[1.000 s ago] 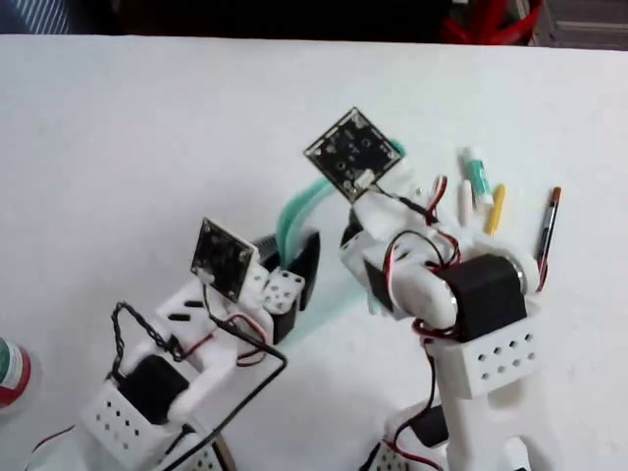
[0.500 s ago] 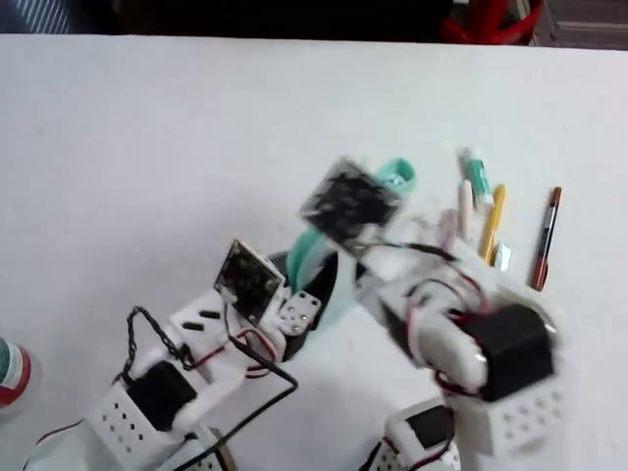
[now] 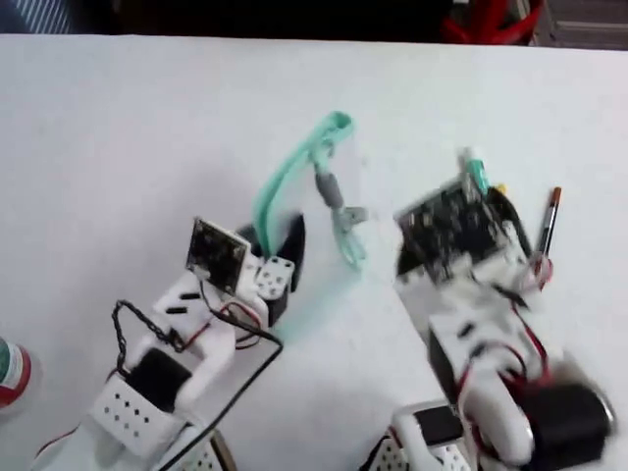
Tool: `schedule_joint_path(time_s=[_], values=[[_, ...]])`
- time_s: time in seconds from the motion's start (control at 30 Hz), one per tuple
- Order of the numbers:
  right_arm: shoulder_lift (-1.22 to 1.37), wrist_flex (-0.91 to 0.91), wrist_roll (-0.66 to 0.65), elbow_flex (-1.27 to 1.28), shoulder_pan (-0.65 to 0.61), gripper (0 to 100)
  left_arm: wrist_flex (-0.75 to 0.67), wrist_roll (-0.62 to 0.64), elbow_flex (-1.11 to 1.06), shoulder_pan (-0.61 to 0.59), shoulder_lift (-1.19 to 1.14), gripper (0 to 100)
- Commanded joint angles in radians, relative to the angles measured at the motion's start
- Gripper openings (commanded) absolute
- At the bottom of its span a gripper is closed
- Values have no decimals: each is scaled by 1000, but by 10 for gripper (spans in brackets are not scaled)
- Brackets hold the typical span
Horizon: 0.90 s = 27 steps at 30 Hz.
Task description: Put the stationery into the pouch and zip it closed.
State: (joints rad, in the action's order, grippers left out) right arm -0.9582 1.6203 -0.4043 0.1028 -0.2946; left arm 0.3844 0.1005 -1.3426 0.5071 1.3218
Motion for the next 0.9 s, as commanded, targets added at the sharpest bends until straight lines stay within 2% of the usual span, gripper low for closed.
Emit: schedule_joint_path(time_s=[0.0, 0.1, 0.2, 0.3, 0.4, 0.5, 0.63, 0.87], values=[[51, -91, 107, -15, -93, 301, -32, -15, 5, -18, 12, 22], [88, -124, 129, -57, -197, 300, -40, -17, 11, -41, 18, 22], [137, -151, 127, -94, -251, 261, -89, -17, 20, -102, 12, 22], [225, -185, 127, -101, -251, 235, -153, -31, -15, -110, 16, 22], [305, -217, 127, -103, -254, 241, -222, -107, -49, -108, 15, 20], [344, -271, 127, -103, -251, 240, -270, -117, -103, -54, 13, 20], [354, -298, 133, -98, -259, 240, -249, -118, -135, 38, 13, 20], [372, -303, 137, -78, -219, 240, -232, -118, -135, 47, 13, 20]])
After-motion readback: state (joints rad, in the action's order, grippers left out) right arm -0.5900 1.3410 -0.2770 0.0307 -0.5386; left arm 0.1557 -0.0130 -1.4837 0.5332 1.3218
